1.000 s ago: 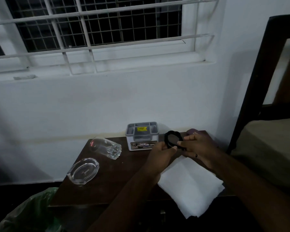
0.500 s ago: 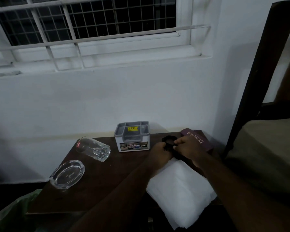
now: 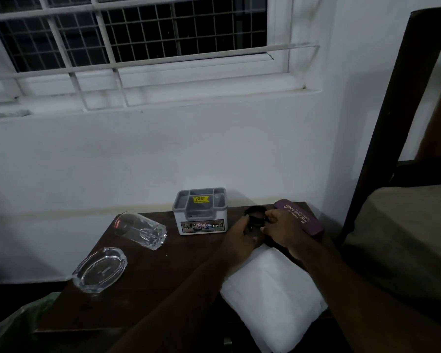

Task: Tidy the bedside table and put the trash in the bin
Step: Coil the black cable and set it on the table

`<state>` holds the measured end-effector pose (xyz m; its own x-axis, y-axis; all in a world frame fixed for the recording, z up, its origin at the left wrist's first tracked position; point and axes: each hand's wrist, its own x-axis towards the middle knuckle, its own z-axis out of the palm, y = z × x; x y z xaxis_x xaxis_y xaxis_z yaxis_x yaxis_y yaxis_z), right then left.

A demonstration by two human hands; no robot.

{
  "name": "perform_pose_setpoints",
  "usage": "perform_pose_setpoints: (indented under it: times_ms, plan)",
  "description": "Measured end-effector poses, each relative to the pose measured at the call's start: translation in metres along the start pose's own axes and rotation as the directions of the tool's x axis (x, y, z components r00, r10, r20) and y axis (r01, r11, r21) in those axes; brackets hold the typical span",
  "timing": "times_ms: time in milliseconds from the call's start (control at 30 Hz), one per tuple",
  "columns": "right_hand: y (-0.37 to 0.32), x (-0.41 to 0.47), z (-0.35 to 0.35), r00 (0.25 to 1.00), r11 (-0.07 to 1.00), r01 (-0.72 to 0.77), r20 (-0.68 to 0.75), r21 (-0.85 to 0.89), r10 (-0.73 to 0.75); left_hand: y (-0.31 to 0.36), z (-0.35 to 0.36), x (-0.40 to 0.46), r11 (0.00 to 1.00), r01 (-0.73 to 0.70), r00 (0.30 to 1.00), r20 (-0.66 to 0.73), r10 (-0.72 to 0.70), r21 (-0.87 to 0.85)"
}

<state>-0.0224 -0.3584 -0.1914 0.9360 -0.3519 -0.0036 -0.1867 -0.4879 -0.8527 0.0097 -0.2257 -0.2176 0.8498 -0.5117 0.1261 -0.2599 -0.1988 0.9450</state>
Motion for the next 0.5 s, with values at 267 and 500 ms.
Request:
perform_pose_setpoints:
  times_ms: [267, 500]
  plan:
    - [-0.012, -0.010, -0.002, 0.988, 0.908, 0.067, -0.096, -0.413, -0.117, 0.039, -0.044, -0.022, 0.716, -0.360, 0.826, -0.154, 0.543, 0.599]
    - [-0.036, -0.032, -0.005, 0.994, 0.826, 0.108, 0.031, -0.553, -0.109, 0.024, -0.098, -0.011, 0.285, 0.157, 0.978, -0.189, 0.087, 0.946]
